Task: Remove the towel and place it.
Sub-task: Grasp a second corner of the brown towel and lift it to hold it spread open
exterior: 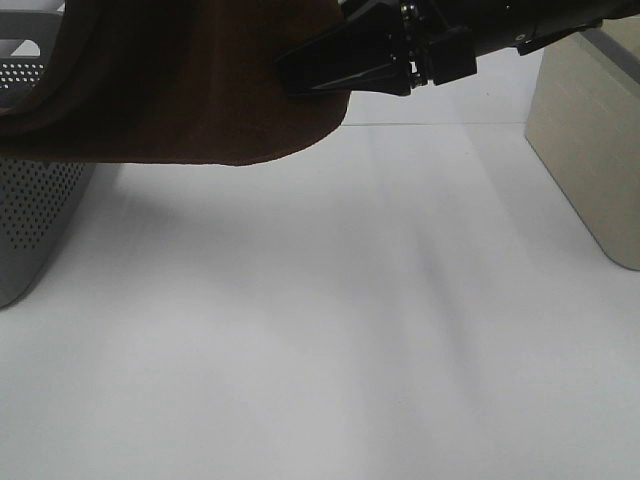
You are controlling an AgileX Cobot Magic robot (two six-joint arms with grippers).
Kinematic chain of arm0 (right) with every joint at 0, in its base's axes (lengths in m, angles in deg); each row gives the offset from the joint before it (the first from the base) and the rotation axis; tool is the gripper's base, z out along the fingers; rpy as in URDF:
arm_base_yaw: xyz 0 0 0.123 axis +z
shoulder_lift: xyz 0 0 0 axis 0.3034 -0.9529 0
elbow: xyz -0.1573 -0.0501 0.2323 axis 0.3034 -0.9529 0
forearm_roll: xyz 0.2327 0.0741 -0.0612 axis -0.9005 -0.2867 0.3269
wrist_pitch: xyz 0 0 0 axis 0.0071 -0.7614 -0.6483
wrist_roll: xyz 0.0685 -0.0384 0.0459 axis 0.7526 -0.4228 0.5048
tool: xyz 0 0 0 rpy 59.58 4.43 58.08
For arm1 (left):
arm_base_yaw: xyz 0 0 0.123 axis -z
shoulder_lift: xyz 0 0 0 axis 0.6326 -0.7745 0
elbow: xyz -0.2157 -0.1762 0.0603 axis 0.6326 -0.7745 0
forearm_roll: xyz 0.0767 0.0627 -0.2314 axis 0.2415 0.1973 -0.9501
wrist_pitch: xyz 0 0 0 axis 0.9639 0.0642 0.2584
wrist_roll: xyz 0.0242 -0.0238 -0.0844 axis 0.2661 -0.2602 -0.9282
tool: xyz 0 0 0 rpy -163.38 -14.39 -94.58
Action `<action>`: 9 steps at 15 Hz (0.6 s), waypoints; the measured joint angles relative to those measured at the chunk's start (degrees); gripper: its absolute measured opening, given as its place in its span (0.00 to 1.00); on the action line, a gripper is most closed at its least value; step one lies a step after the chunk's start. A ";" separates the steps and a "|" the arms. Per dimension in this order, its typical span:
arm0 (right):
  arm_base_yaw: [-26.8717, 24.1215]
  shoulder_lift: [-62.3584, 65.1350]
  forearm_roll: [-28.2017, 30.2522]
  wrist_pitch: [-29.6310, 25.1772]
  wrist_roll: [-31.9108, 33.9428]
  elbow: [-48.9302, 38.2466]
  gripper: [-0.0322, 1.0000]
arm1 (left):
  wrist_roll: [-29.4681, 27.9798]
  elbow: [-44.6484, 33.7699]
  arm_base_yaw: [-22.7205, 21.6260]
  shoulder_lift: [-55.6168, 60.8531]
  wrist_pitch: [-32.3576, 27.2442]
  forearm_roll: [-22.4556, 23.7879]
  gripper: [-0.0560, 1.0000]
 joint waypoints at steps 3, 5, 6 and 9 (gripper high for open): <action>0.00 0.00 0.52 1.55 0.92 0.00 0.06 | -4.01 0.00 0.00 0.00 -0.29 2.06 0.05; 0.00 0.00 0.63 1.49 1.66 0.00 0.04 | -7.91 0.00 0.00 0.00 -1.20 3.21 0.05; 0.00 0.00 -0.23 1.89 3.09 0.00 0.04 | -9.80 0.00 0.00 0.00 -1.26 3.32 0.05; 0.00 0.00 -2.01 4.64 13.29 0.69 0.05 | -17.53 0.00 0.00 0.00 -1.32 3.32 0.05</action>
